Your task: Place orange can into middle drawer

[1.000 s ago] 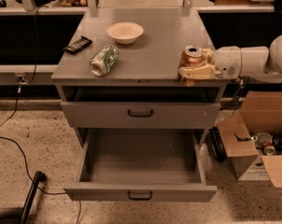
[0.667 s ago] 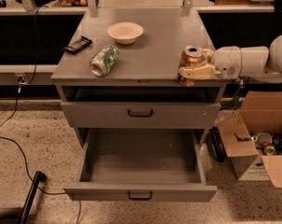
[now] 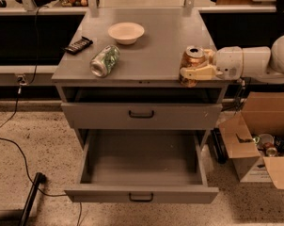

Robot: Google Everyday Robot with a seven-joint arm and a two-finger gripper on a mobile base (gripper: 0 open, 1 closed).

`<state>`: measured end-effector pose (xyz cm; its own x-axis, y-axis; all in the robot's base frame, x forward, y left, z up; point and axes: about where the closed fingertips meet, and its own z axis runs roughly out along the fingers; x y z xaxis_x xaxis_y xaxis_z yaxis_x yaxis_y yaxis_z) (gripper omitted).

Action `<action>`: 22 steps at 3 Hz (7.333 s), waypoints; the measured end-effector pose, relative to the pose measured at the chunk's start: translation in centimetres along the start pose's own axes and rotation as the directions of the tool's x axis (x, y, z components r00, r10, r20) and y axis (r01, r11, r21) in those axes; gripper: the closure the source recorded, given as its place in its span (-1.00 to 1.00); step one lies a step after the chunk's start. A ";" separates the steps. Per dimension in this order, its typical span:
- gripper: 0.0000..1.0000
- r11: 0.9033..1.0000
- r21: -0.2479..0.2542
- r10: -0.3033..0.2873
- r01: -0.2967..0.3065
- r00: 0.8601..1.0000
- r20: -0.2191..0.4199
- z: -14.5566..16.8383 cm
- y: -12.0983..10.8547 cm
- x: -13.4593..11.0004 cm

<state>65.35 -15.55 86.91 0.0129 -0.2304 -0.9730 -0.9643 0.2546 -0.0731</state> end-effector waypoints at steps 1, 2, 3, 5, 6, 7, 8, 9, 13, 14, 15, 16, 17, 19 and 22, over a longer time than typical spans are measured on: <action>1.00 1.000 0.000 0.000 0.000 1.000 0.000 0.0 0.0 0.0; 1.00 1.000 0.000 0.000 0.000 1.000 0.000 0.0 0.0 0.0; 1.00 1.000 0.000 0.000 0.000 1.000 0.000 0.0 0.0 0.0; 1.00 1.000 0.000 0.000 0.000 1.000 0.000 0.0 0.0 0.0; 1.00 1.000 0.000 0.000 0.000 1.000 0.000 0.0 0.0 0.0; 1.00 1.000 0.000 0.000 0.000 1.000 0.000 0.0 0.0 0.0; 0.65 1.000 0.000 0.000 0.000 1.000 0.000 0.0 0.0 0.0; 0.62 1.000 0.000 0.000 0.000 1.000 0.000 0.0 0.0 0.0; 0.62 1.000 0.000 0.000 0.000 1.000 -0.001 0.0 0.0 0.0; 0.16 1.000 0.000 0.000 0.000 1.000 -0.001 0.0 0.0 0.0; -0.30 1.000 0.000 0.000 0.000 1.000 -0.001 0.0 0.0 0.0; -0.78 1.000 0.000 0.000 0.000 1.000 -0.001 0.0 0.0 0.0; -0.54 1.000 -0.011 0.011 -0.012 1.000 -0.010 0.3 0.1 0.1; 0.39 0.999 -0.022 0.030 -0.030 1.000 0.005 0.6 0.2 0.0; 1.00 0.987 -0.111 0.121 -0.113 0.990 0.070 -2.7 3.6 -5.4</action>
Offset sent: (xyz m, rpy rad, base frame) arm 0.0144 -0.0071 0.0003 0.0137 0.2365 -0.3403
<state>61.05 -15.89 92.50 -0.0855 -0.1312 -0.9877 -0.9829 0.1735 0.0620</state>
